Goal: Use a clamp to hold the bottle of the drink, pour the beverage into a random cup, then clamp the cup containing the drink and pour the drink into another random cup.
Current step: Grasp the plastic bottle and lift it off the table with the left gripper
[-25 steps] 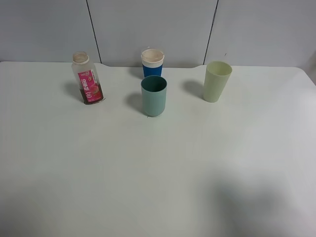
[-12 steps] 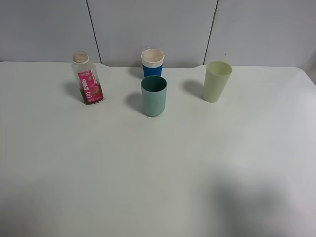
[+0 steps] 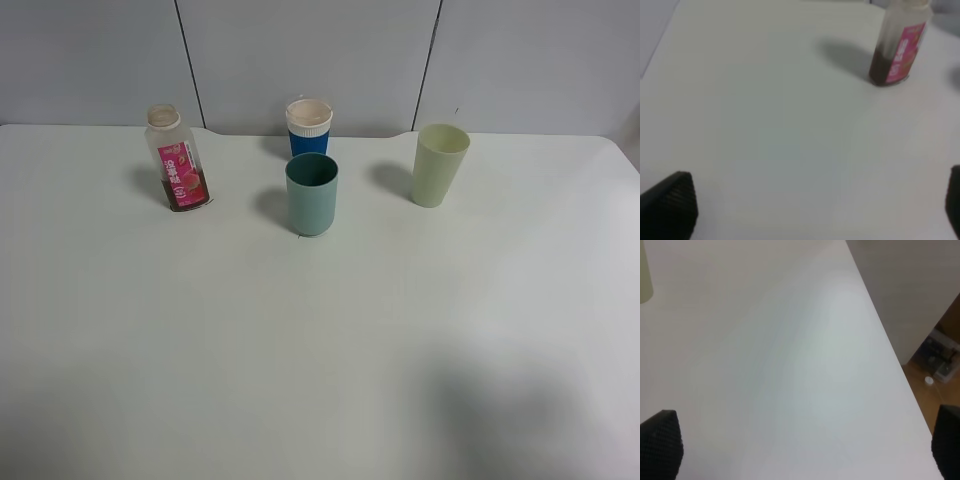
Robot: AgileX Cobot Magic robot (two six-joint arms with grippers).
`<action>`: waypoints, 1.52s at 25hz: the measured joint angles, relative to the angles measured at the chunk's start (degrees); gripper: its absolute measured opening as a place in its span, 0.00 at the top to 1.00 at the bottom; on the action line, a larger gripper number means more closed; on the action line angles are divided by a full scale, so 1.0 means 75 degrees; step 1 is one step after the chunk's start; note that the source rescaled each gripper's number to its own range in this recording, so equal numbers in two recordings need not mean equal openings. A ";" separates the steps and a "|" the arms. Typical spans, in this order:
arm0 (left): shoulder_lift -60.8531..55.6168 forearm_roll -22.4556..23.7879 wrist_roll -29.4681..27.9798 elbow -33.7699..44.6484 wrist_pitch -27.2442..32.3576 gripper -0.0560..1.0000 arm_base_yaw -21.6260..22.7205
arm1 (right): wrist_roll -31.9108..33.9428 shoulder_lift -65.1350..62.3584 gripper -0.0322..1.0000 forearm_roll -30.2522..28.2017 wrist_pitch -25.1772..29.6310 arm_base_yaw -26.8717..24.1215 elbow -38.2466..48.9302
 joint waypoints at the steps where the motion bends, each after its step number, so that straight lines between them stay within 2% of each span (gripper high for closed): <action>1: 0.0151 0.0000 0.0000 -0.0049 -0.0090 0.00 0.0000 | 0.0000 0.0000 0.00 0.0000 0.0000 0.0000 0.0000; 19: 0.2848 0.0000 0.0000 -0.0118 -0.1556 0.00 0.0000 | 0.0000 0.0000 0.00 0.0000 0.0000 0.0000 0.0000; 25: 0.3748 0.0000 0.0468 -0.0118 -0.1928 0.00 -0.0020 | 0.0000 0.0000 0.00 0.0000 0.0000 0.0000 0.0000; 31: 0.4522 0.0132 0.0717 -0.0118 -0.2390 0.00 -0.0434 | 0.0000 0.0000 0.00 0.0000 0.0000 0.0000 0.0000; 38: 0.5412 0.0791 0.0743 -0.0118 -0.2684 0.00 -0.0865 | 0.0000 0.0000 0.00 0.0000 0.0000 0.0000 0.0000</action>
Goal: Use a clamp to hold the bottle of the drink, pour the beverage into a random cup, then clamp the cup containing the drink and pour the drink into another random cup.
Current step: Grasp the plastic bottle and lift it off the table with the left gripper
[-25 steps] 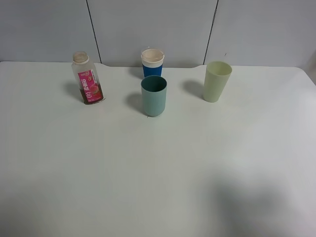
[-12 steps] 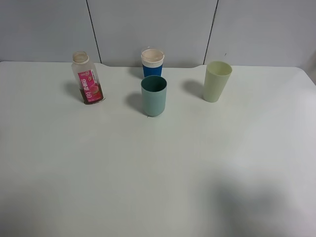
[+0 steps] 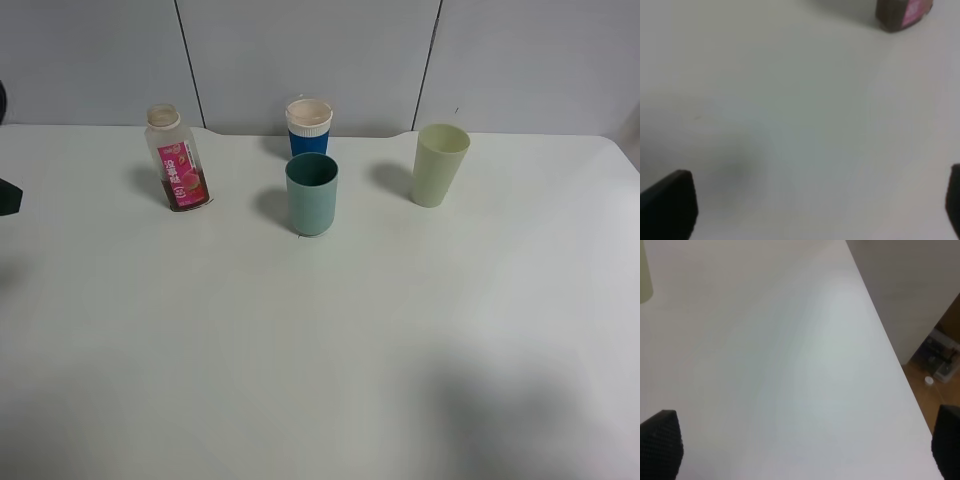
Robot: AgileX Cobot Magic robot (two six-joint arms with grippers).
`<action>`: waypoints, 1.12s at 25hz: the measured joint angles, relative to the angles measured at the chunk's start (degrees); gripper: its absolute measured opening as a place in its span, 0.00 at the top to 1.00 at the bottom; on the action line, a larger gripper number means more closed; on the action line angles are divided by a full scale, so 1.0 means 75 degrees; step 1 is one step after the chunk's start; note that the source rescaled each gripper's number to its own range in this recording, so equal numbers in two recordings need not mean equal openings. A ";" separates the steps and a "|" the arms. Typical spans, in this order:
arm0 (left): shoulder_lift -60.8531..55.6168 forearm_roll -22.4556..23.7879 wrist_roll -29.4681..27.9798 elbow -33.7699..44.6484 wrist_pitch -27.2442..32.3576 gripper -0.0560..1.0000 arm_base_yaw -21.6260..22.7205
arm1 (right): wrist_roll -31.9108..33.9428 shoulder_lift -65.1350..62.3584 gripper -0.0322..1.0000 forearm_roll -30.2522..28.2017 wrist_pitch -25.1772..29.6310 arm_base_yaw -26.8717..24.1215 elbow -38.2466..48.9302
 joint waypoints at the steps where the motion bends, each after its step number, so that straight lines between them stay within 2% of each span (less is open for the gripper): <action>1: 0.0094 0.0024 0.0000 0.0000 -0.0073 0.00 -0.0062 | 0.0000 0.0000 0.00 0.0000 0.0000 0.0000 0.0000; 8: 0.0852 0.0311 -0.0114 0.0000 -0.0439 0.00 -0.0541 | 0.0000 0.0000 0.00 0.0000 0.0000 0.0000 0.0000; 16: 0.1858 0.0831 -0.0114 0.0000 -0.0478 0.00 -0.0567 | 0.0000 0.0000 0.00 0.0000 0.0000 0.0000 0.0000; 21: 0.2426 0.0897 -0.0107 0.0000 -0.0610 0.00 -0.0567 | 0.0000 0.0000 0.00 0.0000 0.0000 0.0000 0.0000; 25: 0.2656 0.0897 -0.0111 0.0033 -0.0978 0.00 -0.0567 | 0.0000 0.0000 0.00 0.0000 0.0000 0.0000 0.0000; 28: 0.2666 0.0843 -0.0203 0.0338 -0.1682 0.00 -0.0567 | 0.0000 0.0000 0.00 0.0000 0.0000 0.0000 0.0000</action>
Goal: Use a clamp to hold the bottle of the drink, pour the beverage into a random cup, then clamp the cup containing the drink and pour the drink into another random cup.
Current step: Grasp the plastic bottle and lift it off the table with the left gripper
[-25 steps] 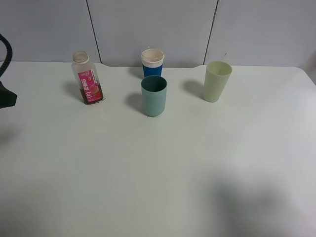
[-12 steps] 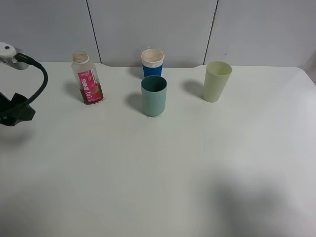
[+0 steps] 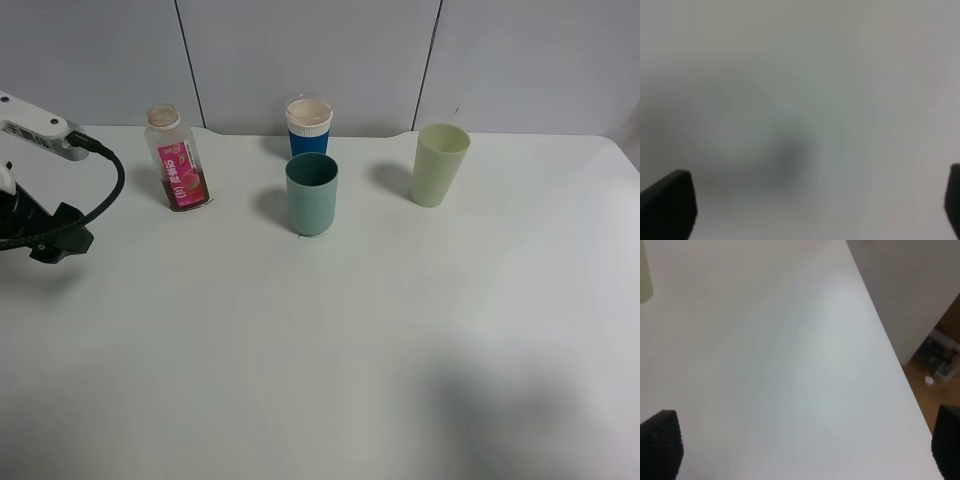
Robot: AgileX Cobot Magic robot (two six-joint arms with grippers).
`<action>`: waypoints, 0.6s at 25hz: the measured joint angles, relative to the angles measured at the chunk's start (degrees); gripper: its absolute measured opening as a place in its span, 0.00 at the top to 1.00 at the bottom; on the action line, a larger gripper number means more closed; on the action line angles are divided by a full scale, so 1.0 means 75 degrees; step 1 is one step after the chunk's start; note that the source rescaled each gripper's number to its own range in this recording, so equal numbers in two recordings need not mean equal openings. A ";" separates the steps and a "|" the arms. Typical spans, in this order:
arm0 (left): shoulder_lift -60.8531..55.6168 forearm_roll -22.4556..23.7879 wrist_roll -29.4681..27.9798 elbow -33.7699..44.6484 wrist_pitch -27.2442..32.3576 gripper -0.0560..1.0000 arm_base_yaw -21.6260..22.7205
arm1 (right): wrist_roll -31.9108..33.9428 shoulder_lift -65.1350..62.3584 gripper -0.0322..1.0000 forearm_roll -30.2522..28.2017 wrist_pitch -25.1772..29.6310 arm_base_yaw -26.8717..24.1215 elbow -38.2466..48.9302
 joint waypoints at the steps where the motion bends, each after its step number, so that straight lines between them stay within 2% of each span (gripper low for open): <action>1: 0.0000 -0.0038 0.0000 0.0161 -0.0318 0.00 0.0000 | 0.0000 0.0000 0.00 0.0000 0.0000 0.0000 0.0000; 6: 0.0010 -0.0035 -0.0084 0.0973 -0.2033 0.00 0.0000 | 0.0000 0.0000 0.00 0.0000 0.0000 0.0000 0.0000; 10: 0.0043 0.0333 -0.0159 0.1355 -0.3247 0.00 0.0000 | 0.0000 0.0000 0.00 0.0000 0.0000 0.0000 0.0000; 15: 0.0399 0.0757 -0.0676 0.1795 -0.5145 0.00 0.0024 | 0.0000 0.0000 0.00 0.0000 0.0000 0.0000 0.0000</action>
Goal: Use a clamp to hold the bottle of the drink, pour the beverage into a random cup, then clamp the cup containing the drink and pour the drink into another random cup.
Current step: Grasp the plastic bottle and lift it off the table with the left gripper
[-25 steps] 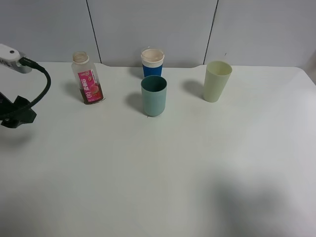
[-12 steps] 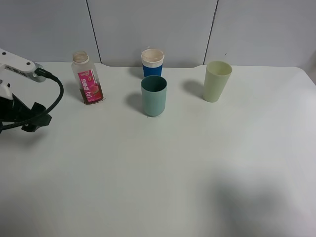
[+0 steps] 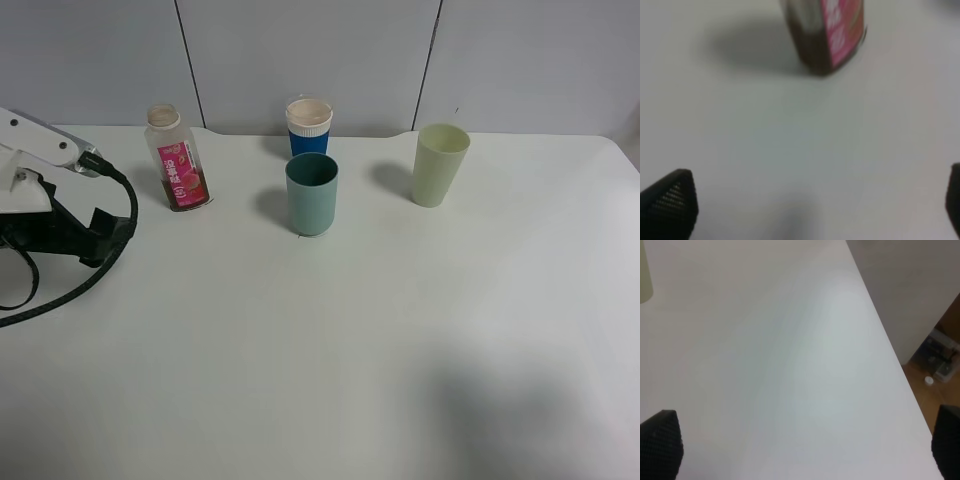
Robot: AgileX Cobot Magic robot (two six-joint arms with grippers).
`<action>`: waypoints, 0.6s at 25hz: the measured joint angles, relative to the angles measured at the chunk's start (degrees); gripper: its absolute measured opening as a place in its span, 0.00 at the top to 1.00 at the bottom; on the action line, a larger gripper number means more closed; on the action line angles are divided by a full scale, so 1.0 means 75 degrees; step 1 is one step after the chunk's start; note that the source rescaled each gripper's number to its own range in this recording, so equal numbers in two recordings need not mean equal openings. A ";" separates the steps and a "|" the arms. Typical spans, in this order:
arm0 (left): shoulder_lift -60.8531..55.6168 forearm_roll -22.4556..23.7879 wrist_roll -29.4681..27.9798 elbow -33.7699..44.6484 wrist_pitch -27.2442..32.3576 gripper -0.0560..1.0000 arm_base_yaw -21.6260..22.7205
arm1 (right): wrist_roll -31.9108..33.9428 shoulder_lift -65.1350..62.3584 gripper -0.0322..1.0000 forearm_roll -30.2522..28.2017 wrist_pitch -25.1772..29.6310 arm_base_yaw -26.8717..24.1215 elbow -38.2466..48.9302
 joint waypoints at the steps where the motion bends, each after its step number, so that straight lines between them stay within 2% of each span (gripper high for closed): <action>1: 0.0143 0.0105 -0.0126 0.0057 -0.0317 0.00 0.0051 | 0.0000 0.0000 0.00 0.0000 0.0000 0.0000 0.0000; 3: 0.0584 0.0404 -0.0465 0.0092 -0.1064 0.00 0.0309 | 0.0000 0.0000 0.00 0.0000 0.0000 0.0000 0.0000; 10: 0.2116 0.2605 -0.1873 0.0081 -0.3549 0.00 0.1662 | 0.0000 0.0000 0.00 0.0000 0.0000 0.0000 0.0000; 15: 0.2874 0.3642 -0.2041 -0.0125 -0.4870 0.00 0.2453 | 0.0000 0.0000 0.00 0.0000 0.0000 0.0000 0.0000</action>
